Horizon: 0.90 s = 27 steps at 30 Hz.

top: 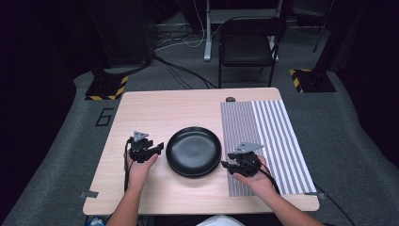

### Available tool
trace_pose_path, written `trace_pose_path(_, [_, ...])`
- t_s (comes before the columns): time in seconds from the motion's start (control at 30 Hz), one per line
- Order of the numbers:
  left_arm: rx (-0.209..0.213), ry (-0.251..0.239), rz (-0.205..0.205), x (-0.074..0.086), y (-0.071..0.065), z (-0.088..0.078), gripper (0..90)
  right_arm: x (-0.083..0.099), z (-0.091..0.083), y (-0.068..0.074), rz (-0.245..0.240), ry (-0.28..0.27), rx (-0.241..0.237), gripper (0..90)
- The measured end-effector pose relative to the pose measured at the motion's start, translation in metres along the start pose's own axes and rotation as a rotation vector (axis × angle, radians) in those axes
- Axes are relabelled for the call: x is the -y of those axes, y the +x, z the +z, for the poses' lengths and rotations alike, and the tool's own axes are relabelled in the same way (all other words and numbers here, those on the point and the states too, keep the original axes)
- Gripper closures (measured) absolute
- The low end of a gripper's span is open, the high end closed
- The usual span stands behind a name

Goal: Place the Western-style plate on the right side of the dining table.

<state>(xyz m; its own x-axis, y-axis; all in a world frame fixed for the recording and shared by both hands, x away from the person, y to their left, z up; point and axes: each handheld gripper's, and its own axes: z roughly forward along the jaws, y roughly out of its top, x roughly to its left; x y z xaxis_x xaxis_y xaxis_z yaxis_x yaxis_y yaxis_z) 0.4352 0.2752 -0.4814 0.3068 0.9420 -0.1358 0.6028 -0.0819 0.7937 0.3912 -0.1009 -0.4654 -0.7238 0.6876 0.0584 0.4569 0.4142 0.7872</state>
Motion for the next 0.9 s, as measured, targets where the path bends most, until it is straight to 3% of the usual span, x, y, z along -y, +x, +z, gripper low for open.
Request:
trace_pose_path(0.13, [0.01, -0.003, -0.018, 0.0, -0.001, -0.002, 49.2, -0.01, 0.001, -0.001, -0.004, -0.02, -0.004, 55.8])
trace_pose_path(0.23, [0.037, -0.011, -0.035, -0.001, -0.001, -0.004, 51.3, -0.012, 0.002, -0.003, 0.005, -0.02, -0.018, 56.0])
trace_pose_path(0.53, [0.115, -0.035, -0.061, -0.004, -0.004, -0.009, 56.9, -0.021, 0.009, -0.012, 0.031, -0.038, 0.005, 58.1])
trace_pose_path(0.87, [0.16, -0.007, -0.131, -0.002, -0.007, -0.006, 57.7, -0.031, 0.018, -0.027, 0.08, -0.079, 0.05, 59.6])
trace_pose_path(0.9, [0.155, 0.007, -0.148, 0.0, -0.009, -0.005, 56.5, -0.03, 0.022, -0.03, 0.093, -0.07, 0.031, 60.3])
